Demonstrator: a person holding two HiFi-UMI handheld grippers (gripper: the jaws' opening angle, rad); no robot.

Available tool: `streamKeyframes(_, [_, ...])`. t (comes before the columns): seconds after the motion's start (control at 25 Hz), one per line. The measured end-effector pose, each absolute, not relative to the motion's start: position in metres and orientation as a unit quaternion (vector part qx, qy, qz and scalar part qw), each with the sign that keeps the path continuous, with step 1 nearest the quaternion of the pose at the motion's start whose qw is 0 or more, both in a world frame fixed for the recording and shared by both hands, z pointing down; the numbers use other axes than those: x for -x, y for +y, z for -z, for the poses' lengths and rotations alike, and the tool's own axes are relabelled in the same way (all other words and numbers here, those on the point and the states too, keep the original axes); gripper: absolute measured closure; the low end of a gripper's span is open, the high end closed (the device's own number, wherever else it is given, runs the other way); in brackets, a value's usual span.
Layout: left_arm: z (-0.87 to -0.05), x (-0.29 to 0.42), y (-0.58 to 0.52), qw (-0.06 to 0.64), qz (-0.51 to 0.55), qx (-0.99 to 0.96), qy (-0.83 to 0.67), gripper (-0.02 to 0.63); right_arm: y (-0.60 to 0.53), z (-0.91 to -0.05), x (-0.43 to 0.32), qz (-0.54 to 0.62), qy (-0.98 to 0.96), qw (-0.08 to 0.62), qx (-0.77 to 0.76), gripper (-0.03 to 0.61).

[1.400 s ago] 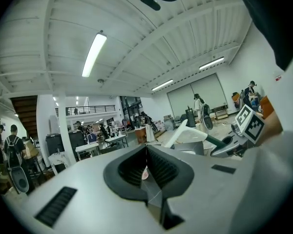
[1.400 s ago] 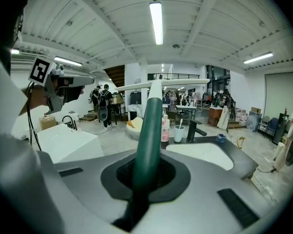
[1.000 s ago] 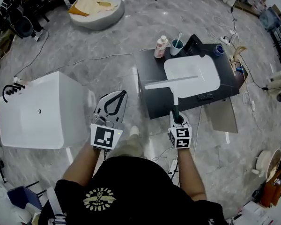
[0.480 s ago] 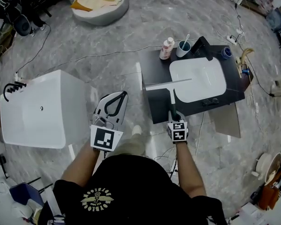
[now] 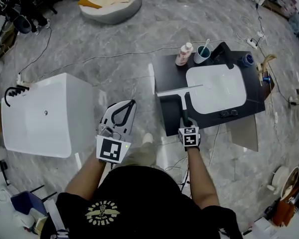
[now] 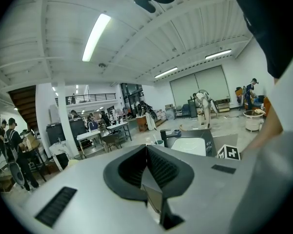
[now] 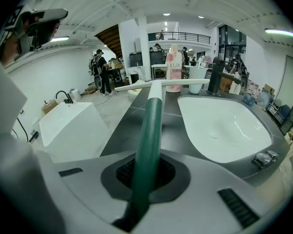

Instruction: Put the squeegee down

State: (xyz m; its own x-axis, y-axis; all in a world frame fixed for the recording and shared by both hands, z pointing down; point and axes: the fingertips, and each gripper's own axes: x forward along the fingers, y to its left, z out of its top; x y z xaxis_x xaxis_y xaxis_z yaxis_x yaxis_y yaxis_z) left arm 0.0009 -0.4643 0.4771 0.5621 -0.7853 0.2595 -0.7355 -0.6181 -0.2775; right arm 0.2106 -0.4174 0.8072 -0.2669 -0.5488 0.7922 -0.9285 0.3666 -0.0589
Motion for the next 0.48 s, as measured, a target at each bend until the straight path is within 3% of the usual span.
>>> streamKeyframes(0.48, [-0.488, 0.011, -0.482, 0.055, 0.186, 0.881, 0.431, 0.592, -0.442, -0.836, -0.202, -0.299, -0.740, 0.373, -0.474, 0.551])
